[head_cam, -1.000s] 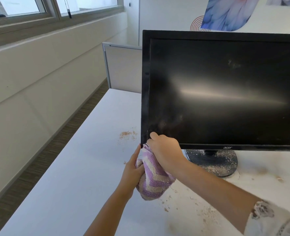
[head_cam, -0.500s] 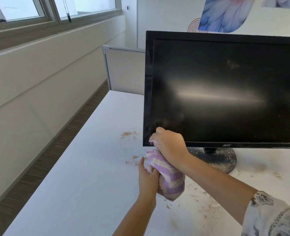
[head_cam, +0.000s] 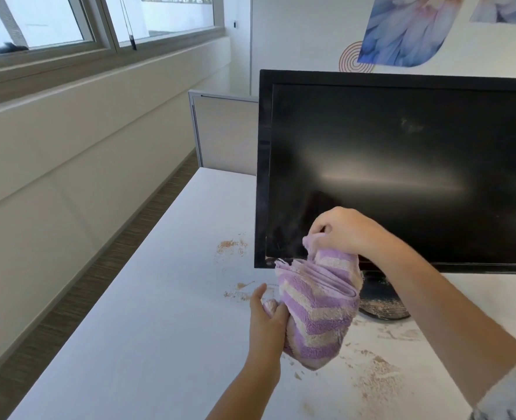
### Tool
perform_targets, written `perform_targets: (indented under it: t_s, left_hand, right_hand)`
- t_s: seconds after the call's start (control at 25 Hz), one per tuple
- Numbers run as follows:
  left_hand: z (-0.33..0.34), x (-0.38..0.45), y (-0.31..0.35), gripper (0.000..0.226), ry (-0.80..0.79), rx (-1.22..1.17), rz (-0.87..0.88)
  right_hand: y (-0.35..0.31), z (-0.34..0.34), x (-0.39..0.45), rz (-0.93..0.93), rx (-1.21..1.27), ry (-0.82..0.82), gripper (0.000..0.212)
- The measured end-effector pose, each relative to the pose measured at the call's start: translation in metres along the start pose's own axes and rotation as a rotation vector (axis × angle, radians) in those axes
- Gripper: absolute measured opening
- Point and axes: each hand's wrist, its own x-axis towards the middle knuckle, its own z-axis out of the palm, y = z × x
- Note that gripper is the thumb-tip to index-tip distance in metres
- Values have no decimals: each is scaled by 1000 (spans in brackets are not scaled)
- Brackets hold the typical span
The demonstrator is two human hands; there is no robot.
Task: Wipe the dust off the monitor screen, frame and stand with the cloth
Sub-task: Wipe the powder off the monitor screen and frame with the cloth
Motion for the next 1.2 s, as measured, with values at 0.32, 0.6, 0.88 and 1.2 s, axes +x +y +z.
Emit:
perform_targets:
  t_s: [0.32, 0.6, 0.88, 1.2]
  left_hand:
    - [24, -27, 21, 19, 112, 1, 97]
    - [55, -47, 58, 10, -18, 145, 131]
    - [60, -45, 90, 20, -227, 164, 253]
    - [14, 39, 133, 27, 360, 187, 644]
  right_hand:
    - [31, 45, -116, -388, 439, 593, 47]
    - [62, 73, -129, -663, 74, 469, 93]
    - [66, 76, -84, -188, 848, 651, 56]
    - [83, -2, -6, -6, 524, 780, 50]
